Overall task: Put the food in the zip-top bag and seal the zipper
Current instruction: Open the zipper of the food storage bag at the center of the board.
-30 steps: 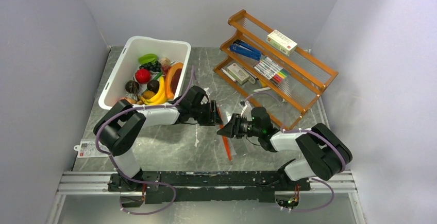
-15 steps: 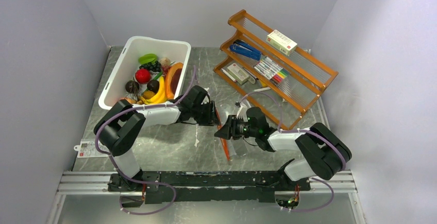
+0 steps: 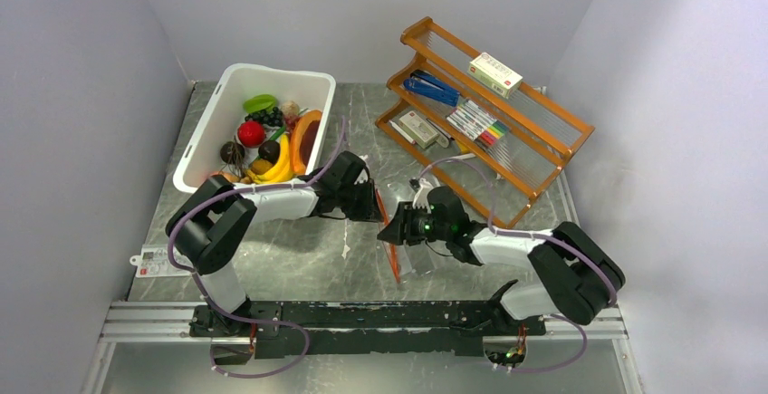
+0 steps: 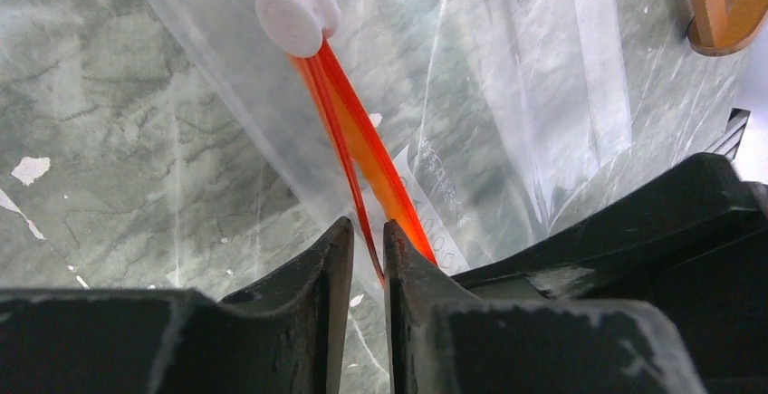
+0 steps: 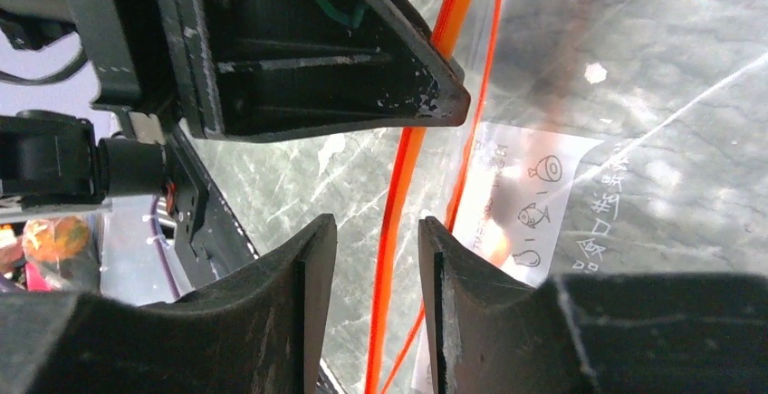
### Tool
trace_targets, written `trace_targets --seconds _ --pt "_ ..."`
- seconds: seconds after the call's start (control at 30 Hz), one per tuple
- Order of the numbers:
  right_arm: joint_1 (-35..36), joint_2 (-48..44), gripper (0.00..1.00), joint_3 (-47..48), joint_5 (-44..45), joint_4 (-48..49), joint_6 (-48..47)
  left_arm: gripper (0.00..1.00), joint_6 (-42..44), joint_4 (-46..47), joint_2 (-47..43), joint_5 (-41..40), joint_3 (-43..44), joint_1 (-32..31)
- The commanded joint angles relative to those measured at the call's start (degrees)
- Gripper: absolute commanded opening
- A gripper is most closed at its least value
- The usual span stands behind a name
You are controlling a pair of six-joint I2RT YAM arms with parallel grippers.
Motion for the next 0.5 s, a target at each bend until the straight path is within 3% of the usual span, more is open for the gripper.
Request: trace_targets --seconds 0.0,0.17,0.47 --pt "0.25 -5.35 0.38 3.52 5.20 -9.45 -1.89 0.17 0.57 -0.25 0.55 -1.27 0.69 -0.59" --pt "0.62 -10.89 0.38 4.82 11.93 -16.68 -2.03 0.17 0.48 0.11 0.58 -1.33 0.65 -0.60" --pt "2.38 -4.01 0.37 8.63 15.69 -20.99 -2.10 0.17 0.15 0.17 0.89 -0.93 1.00 -0.59"
